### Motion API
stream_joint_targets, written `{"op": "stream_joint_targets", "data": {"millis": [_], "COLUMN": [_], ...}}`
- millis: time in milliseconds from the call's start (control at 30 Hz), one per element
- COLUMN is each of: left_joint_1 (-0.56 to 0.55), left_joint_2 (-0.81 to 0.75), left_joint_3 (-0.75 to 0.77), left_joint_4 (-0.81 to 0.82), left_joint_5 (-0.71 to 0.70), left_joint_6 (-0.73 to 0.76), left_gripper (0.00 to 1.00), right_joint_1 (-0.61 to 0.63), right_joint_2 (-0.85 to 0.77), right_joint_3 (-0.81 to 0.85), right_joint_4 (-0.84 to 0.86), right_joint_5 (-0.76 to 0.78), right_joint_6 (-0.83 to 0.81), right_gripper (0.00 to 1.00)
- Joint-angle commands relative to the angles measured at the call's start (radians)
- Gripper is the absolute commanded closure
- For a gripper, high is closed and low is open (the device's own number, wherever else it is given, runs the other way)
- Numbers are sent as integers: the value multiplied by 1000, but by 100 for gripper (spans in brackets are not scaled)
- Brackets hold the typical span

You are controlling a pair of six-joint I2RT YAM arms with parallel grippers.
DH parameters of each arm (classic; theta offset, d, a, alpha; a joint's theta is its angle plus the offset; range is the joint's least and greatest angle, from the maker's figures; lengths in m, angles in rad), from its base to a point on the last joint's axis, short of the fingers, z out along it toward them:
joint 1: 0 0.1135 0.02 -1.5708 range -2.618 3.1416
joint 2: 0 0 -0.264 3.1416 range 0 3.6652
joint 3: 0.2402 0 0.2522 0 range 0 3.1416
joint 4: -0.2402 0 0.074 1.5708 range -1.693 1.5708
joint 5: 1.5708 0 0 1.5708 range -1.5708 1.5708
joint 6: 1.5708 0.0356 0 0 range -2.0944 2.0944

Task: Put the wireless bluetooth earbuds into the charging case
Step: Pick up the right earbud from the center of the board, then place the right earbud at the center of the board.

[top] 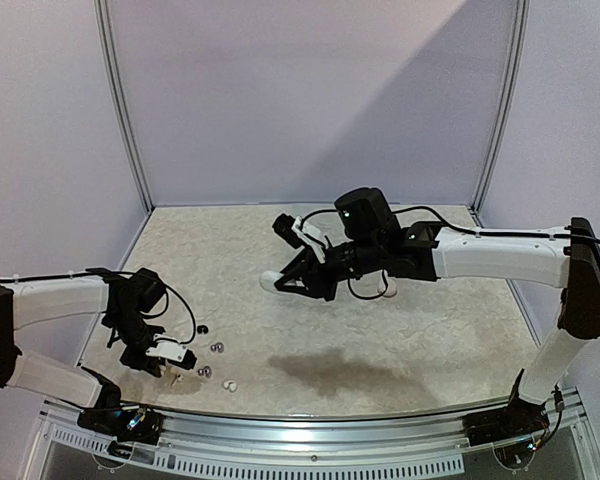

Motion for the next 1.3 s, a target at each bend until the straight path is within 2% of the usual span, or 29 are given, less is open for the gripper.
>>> {"op": "stream_joint_targets", "data": {"millis": [0,300,467,567,733,900,1033,1267], "left_joint_1": [-19,-18,-31,-98,-255,-353,-404,-440], "left_joint_2": [37,43,94,169,362,597,718,837], "left_joint_3": [-11,120,282,393,557,786,931,1015], "left_joint_4": [36,-60,-93,-90,-87,-193,-267,-407], "left_joint_5": [34,63,173,195,101,5,-8,-23], "left_joint_6": [-28,-66,-75,-62,80,230,310,501], "left_gripper": [72,75,76,76,76,72,71,58], "right_joint_1": [-11,-23,-60,-78,-85,-85,-85,-86], "right_joint_2": [-21,-48,-89,-126,-201,-275,-334,-396], "right_joint_3": [17,-19,-78,-115,-179,-228,-275,-312], "right_joint_4": [-20,3,44,66,74,49,43,24], "right_joint_5": [5,18,26,39,73,102,135,164], "right_joint_6": [-8,2,37,53,54,54,54,54], "right_gripper": [98,98,98,98,97,97,97,96]}}
